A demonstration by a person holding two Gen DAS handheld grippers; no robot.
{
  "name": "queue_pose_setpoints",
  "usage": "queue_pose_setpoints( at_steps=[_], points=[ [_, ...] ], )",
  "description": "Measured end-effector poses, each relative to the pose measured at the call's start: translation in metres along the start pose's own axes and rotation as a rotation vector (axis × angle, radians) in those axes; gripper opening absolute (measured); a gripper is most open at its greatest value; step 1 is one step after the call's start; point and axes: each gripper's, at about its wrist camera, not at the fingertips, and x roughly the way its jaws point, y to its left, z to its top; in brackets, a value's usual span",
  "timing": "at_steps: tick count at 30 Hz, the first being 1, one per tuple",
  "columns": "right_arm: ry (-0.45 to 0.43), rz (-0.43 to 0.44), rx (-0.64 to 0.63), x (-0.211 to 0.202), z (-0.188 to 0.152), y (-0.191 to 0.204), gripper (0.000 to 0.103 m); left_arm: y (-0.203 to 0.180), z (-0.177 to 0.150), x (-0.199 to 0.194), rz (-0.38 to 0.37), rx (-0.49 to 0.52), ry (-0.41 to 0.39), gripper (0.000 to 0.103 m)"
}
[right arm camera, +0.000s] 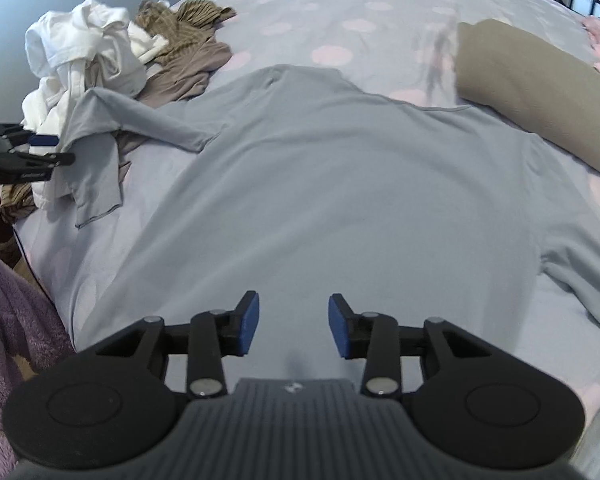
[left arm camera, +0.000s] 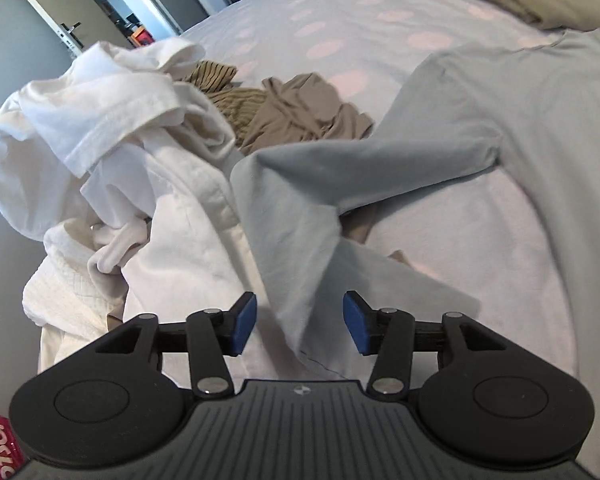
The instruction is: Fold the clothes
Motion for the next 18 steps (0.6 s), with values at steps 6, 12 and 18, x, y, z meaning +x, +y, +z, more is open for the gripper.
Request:
queue_pose_setpoints(
  at_steps=[6,12,18],
  points=[
    [0.029,0.003,-0.007,0.02,0.001,-0.002,0.043,0.01,0.007,-0.009,-0.002,-0.053,-0.071,0.005],
    [0.053,0.0,-0.007,0.028,0.001,-0.005,0.043,0.01,0.038,-0.046,-0.04,-0.123,-0.27,0.004],
    [0.045,-0.049,0.01,0.035,0.0,-0.005,0.047,-0.021,0.083,-0.074,-0.139,-0.086,-0.426,0.004]
  ],
)
